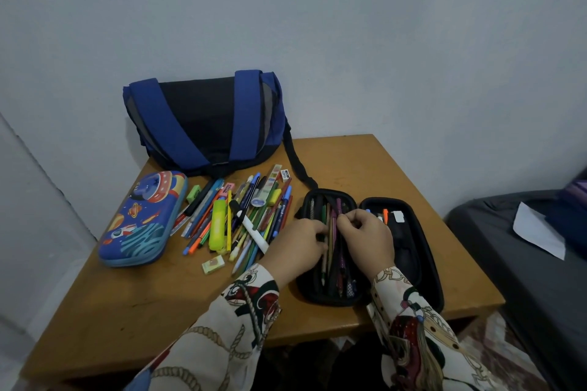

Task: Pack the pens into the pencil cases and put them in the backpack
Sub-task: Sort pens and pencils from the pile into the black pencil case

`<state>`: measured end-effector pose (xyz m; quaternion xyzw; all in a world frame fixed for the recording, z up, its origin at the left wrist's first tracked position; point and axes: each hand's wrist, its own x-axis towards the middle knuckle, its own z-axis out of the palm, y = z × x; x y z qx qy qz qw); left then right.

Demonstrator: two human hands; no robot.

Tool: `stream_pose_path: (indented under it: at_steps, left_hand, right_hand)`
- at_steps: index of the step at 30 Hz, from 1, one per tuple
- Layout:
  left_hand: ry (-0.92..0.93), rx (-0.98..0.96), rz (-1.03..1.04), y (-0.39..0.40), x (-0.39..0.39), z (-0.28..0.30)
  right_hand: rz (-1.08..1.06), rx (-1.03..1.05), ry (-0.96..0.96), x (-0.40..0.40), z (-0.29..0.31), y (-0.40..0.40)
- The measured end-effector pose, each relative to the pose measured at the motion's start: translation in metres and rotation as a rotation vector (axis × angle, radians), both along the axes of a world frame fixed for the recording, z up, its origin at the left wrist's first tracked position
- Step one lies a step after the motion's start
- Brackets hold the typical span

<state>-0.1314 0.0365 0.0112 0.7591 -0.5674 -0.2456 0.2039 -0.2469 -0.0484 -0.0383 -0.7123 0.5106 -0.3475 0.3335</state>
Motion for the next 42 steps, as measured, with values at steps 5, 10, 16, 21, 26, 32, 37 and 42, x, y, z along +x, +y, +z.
stream_pose_path:
  at_steps: [5,10,16,21,26,32,37,42]
  left_hand:
    - [-0.072,-0.013,-0.035,-0.002,-0.002,-0.007]
    - [0.011,-0.007,-0.050,-0.002,0.005,-0.007]
    - [-0.258,0.010,-0.145,-0.006,-0.002,0.000]
    - [-0.304,0.031,-0.217,-0.005,0.000,0.000]
    - [-0.059,-0.077,-0.143,-0.001,0.011,-0.010]
    - [0.354,-0.260,0.182,-0.002,0.014,-0.020]
    - [-0.239,-0.202,0.346,-0.005,0.030,-0.020]
    - [-0.530,-0.063,0.286,-0.004,0.029,-0.022]
  right_hand:
    - [0.010,0.002,-0.011,-0.001,-0.001,0.000]
    - [0.014,0.012,-0.016,-0.001,0.001,0.001]
    - [0.015,0.030,-0.034,-0.001,0.003,0.003]
    - [0.020,0.045,-0.049,-0.003,0.005,0.005]
    - [0.030,0.027,-0.058,-0.003,0.007,0.006]
    - [0.003,-0.031,0.069,0.001,0.009,0.009]
    - [0.007,-0.045,0.135,0.002,0.011,0.009]
    - [0.010,-0.021,0.060,0.000,0.010,0.009]
